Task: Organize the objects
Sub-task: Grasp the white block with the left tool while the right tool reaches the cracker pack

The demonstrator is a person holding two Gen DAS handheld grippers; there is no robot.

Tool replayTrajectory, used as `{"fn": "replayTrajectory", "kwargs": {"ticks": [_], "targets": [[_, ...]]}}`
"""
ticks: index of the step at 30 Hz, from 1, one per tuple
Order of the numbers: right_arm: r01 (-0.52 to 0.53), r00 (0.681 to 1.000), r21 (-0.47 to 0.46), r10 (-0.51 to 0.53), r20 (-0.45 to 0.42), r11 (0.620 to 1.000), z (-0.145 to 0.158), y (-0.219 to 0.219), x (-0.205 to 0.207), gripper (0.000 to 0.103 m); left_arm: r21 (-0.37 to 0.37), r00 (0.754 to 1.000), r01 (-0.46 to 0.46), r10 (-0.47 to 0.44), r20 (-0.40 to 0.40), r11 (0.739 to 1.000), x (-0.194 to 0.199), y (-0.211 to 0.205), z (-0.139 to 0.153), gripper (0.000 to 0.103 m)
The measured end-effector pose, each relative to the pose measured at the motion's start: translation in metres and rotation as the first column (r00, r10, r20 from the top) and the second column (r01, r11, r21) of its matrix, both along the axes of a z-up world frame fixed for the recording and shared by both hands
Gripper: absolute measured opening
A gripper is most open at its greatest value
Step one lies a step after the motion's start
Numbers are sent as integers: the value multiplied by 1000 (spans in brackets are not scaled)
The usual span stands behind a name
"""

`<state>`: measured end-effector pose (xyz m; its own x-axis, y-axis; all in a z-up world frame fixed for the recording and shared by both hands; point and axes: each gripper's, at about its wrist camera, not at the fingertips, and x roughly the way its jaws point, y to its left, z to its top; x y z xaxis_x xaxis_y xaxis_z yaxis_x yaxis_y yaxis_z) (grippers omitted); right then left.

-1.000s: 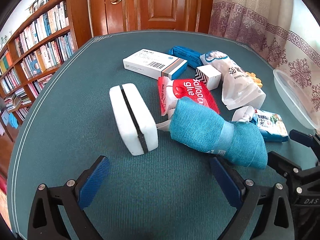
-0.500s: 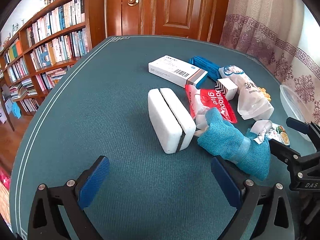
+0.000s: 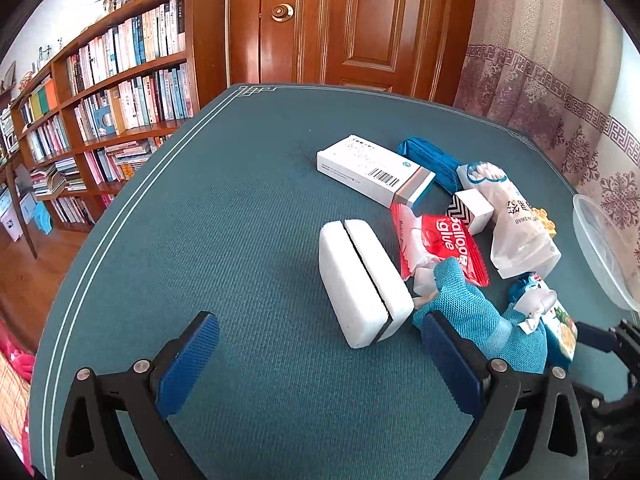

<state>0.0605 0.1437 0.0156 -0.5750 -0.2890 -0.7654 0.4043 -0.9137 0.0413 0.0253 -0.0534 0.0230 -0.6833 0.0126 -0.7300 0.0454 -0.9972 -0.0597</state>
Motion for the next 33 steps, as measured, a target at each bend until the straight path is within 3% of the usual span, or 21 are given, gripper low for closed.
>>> {"fn": "replayTrajectory", "kwargs": {"ticks": [7,10,12,16,23,29,33], "targets": [[-3,1000,-3,3,-21,1000,2,-7,12,67,3,999,-50,50,11,999,-17,-1,0,102],[29,1000,-20,-30,-11,999,1,-6,4,67,39,998,-64,63,31,997,-23,-5,-3,96],[47,999,-35,-47,-6,998,2,-5,0,68,54,996,-72,69,47,996,-26,-7,-5,85],[79,997,-45,-79,-1,996,1,-8,-7,68,100,997,-52,46,59,994,-26,-8,-8,73],[144,990,-53,-144,6,988,1,-8,-19,67,91,1000,-11,9,19,996,-17,0,5,37],[175,985,-51,-175,0,983,1,-5,-20,63,95,1000,-4,3,8,995,-11,-2,10,36],[199,980,-45,-200,-5,979,1,-2,-18,51,98,1000,8,-8,-1,995,-5,-2,13,35]]}}
